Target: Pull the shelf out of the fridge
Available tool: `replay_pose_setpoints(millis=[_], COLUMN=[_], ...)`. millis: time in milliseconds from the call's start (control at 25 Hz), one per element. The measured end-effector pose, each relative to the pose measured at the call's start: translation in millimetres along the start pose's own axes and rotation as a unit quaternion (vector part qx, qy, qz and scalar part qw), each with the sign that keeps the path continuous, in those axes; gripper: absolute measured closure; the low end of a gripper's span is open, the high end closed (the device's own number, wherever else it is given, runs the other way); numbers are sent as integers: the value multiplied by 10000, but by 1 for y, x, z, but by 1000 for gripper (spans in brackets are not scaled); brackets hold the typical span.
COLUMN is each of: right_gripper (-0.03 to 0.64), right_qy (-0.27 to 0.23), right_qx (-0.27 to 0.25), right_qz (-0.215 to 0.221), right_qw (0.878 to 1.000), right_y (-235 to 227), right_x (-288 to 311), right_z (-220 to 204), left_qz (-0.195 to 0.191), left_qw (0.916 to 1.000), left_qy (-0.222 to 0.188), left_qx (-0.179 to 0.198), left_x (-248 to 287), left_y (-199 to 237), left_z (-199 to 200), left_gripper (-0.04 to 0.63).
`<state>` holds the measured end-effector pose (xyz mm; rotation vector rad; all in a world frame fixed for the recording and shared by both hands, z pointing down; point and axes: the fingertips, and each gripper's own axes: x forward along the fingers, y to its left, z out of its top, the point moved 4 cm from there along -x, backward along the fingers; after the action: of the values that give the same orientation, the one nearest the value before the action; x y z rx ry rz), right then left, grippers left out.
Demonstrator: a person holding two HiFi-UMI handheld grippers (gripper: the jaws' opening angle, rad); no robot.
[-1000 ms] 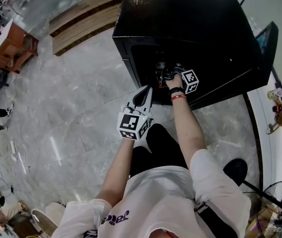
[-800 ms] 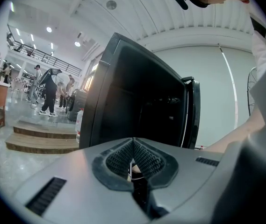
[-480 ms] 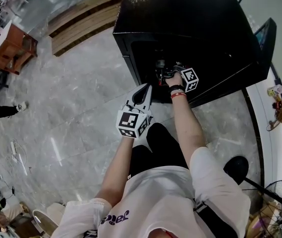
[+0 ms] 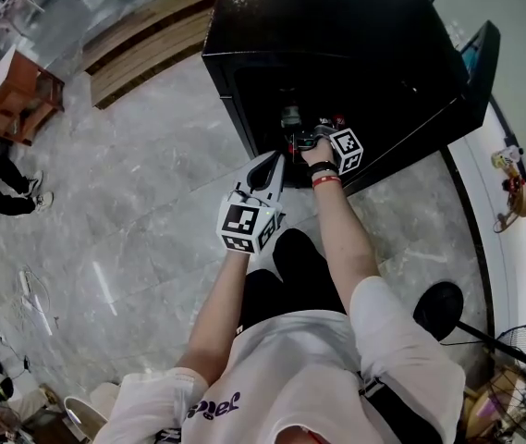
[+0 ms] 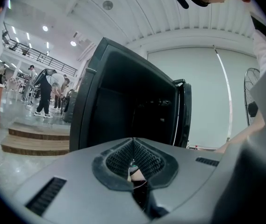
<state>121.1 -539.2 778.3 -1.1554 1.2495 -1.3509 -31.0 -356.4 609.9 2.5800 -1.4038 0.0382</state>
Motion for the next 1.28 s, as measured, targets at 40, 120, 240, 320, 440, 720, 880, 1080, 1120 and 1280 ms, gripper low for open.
replay_pose_setpoints(millis=[40, 120, 240, 320, 440, 720, 880, 1080, 1120, 1280], right_gripper=[591, 591, 591, 592, 591, 592, 592, 592, 592, 592], right_qy=[3, 8, 16, 23, 7, -52, -14, 11, 7, -13], right_qx=[6, 25, 86, 124, 230, 386, 272, 176, 153, 138], right_qz=[-17, -28, -21, -17, 10, -39, -34, -127, -140, -171], right_qw=[10000, 10000, 10000, 9999, 9997, 9992, 9996, 9998, 9998, 9998], right_y=[0, 1, 2, 2, 6, 16, 30, 46, 50, 61], right_x=[-3, -10, -22, -29, -37, -59, -67, -85, -89, -101], right_z=[-1, -2, -5, -5, -7, -12, -13, -16, -17, -21], left_qz=[-13, -40, -63, -74, -97, -156, -181, -217, -223, -240], left_qw=[10000, 10000, 10000, 10000, 9999, 9998, 9998, 9998, 9997, 9997], left_qy=[-5, -15, -29, -43, -58, -54, -27, 46, 51, 60], left_qx=[0, 4, 4, 5, 29, 54, 45, -1, -9, -38], left_x=[-2, -5, -12, -17, -22, -36, -40, -50, -52, -60], left_y=[-2, -5, -10, -12, -16, -25, -29, -38, -40, -42], left_z=[1, 3, 5, 8, 13, 32, 44, 63, 67, 83], left_gripper=[577, 577, 577, 577, 577, 577, 578, 577, 577, 577])
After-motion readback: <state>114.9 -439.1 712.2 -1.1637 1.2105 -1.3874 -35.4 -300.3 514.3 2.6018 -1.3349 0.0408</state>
